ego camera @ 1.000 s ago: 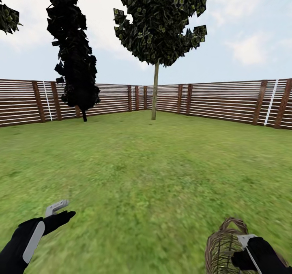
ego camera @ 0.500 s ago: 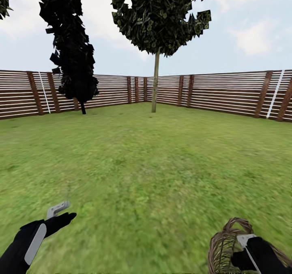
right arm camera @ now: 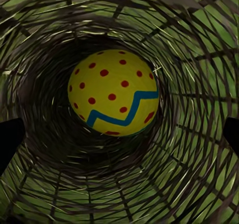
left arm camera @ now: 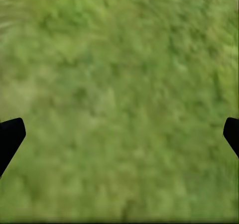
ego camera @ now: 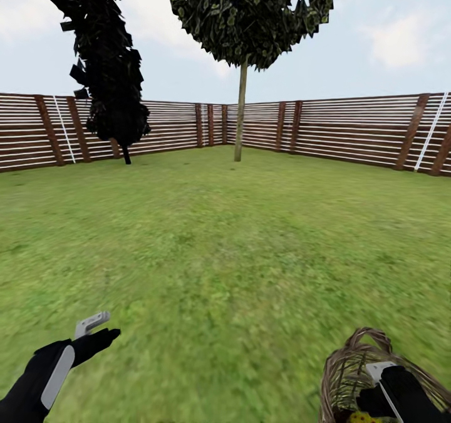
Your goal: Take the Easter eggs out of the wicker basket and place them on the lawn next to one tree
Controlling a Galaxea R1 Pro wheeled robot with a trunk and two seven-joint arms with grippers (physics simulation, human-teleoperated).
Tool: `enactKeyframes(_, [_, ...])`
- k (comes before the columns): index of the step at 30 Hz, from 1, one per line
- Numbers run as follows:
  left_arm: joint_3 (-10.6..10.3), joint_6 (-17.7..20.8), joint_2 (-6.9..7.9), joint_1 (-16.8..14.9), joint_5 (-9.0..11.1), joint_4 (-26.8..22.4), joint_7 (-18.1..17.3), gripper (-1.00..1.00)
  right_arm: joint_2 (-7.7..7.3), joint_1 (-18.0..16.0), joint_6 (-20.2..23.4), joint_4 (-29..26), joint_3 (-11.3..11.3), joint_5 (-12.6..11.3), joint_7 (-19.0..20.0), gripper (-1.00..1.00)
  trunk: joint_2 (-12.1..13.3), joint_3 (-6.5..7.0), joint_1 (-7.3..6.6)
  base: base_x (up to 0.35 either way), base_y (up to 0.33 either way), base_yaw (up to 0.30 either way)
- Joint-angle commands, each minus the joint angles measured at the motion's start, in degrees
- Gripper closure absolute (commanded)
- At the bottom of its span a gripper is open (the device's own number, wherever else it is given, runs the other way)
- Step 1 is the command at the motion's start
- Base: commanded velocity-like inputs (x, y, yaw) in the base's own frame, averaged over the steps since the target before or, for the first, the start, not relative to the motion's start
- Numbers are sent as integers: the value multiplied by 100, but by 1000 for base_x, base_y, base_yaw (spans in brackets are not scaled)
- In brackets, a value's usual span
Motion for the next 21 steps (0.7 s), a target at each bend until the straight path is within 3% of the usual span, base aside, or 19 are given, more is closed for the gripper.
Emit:
enactKeyframes(1, [12,33,-4,-3,1,-4,-23,-100,1,-3,20,-7,-9,61,55,-100,-4,-29,1,0,0,0])
enactKeyframes(8, [5,26,-22,-3,0,2,-23,-100,1,-3,20,-7,-9,54,55,-100,-14,-184,19,23,0,0])
enactKeyframes(16, [29,25,-23,-3,1,4,-23,-100,1,-3,20,-7,-9,52,55,-100,-24,-361,40,253,29,0])
enactKeyframes(21, [26,25,-23,-3,1,4,-23,-100,1,-3,20,-7,-9,52,55,-100,-31,-472,53,45,6,0])
